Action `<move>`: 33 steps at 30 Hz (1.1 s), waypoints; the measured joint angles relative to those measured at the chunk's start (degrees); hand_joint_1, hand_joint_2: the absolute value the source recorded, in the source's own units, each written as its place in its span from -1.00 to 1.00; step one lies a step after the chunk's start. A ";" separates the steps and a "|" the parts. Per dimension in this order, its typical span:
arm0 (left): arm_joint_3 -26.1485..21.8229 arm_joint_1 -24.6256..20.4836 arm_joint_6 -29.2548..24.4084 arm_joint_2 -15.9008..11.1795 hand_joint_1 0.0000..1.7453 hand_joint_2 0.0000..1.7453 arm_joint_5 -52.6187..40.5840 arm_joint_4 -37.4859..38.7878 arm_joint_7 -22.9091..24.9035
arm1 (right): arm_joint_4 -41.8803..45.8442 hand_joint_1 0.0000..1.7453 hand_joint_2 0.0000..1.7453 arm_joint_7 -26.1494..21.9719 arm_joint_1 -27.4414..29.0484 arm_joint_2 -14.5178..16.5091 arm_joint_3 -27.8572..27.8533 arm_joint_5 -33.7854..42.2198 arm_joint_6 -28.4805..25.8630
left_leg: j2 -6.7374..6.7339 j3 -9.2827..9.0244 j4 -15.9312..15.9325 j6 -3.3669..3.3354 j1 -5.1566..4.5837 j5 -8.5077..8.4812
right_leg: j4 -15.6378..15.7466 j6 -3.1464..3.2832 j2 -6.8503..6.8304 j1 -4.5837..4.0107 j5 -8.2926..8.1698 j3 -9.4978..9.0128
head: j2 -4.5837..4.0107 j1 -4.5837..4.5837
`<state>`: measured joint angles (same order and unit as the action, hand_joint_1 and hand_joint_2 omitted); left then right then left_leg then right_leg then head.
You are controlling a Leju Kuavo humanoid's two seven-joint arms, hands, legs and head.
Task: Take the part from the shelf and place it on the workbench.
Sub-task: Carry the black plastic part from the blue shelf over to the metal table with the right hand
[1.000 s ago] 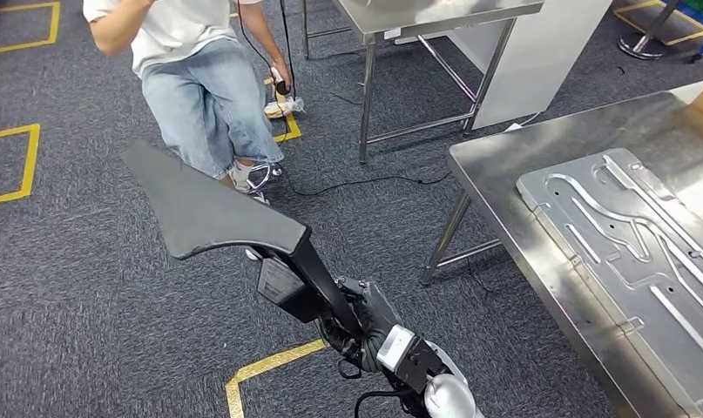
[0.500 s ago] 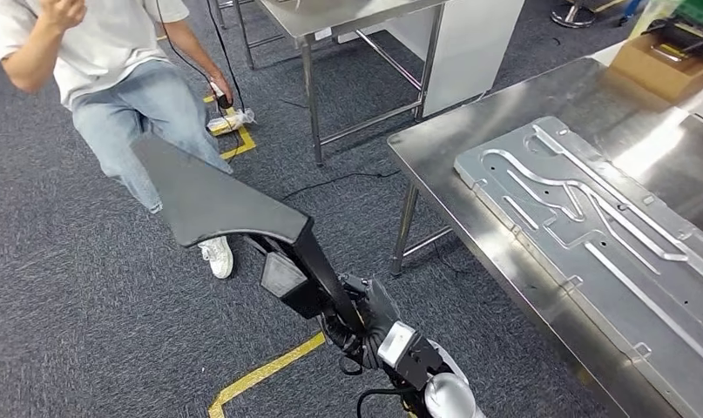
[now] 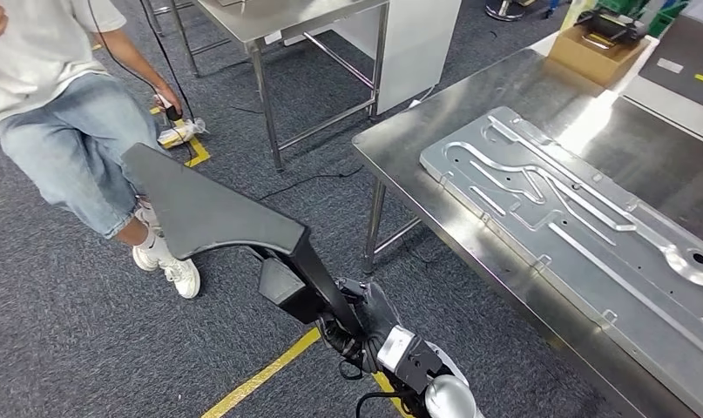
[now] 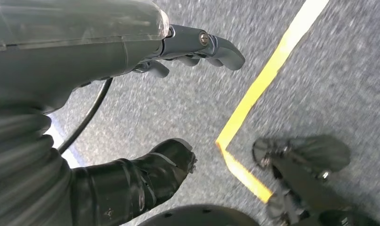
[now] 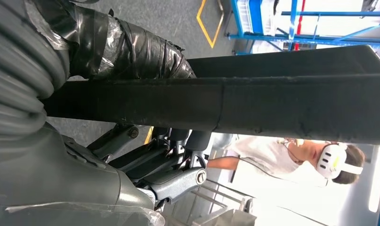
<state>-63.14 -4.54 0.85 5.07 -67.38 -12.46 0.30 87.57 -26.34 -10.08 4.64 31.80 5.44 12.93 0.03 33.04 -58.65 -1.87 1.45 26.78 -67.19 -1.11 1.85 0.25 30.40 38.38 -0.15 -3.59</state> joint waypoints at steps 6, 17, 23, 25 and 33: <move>0.00 0.02 0.03 0.06 -1.00 1.00 0.00 0.00 -0.03 | -0.04 0.94 1.00 0.01 0.09 -0.22 0.00 0.01 0.01 | -3.76 -0.56 0.00 0.11 -0.22 0.56 | 0.39 0.12 -3.21 0.25 -2.36 -0.19 | 0.00 -0.05; 0.00 -0.14 0.07 0.25 -1.00 1.00 0.00 0.00 -0.12 | 0.17 0.94 1.00 0.00 -0.11 -0.11 0.00 -0.04 0.01 | -0.70 4.56 -13.49 2.77 -0.25 8.58 | 9.07 2.97 -0.99 -0.08 -4.87 -4.45 | 0.00 0.20; 0.00 0.16 0.11 0.25 -1.00 1.00 0.00 0.00 -0.10 | 0.16 0.94 1.00 0.01 -0.01 -0.11 0.00 -0.04 0.01 | 0.00 2.59 -7.25 2.74 -0.16 2.15 | 8.14 2.62 2.49 0.01 -4.40 -4.48 | 0.00 0.21; 0.00 0.15 0.11 0.25 -1.00 1.00 0.00 0.00 -0.11 | 0.16 0.94 1.00 0.01 -0.01 -0.11 0.00 -0.04 0.01 | 0.40 1.90 -5.65 2.69 -0.11 1.38 | 8.03 2.54 2.68 0.03 -4.32 -4.48 | 0.00 0.21; 0.00 -0.10 0.41 0.23 -1.00 1.00 -0.01 0.00 -0.14 | 0.21 0.94 1.00 0.01 -0.08 -0.19 0.00 -0.04 0.03 | 0.30 -0.62 -0.10 0.01 0.04 0.49 | 2.25 0.26 0.40 -0.10 -1.24 -1.11 | 0.00 0.03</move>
<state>-63.14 -4.64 1.26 5.30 -67.39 -12.46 0.16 87.78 -26.34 -10.16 4.45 31.80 5.40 12.97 0.33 32.42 -58.75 -1.86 1.49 27.27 -64.94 -0.86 2.25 0.16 29.16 37.27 -0.15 -3.56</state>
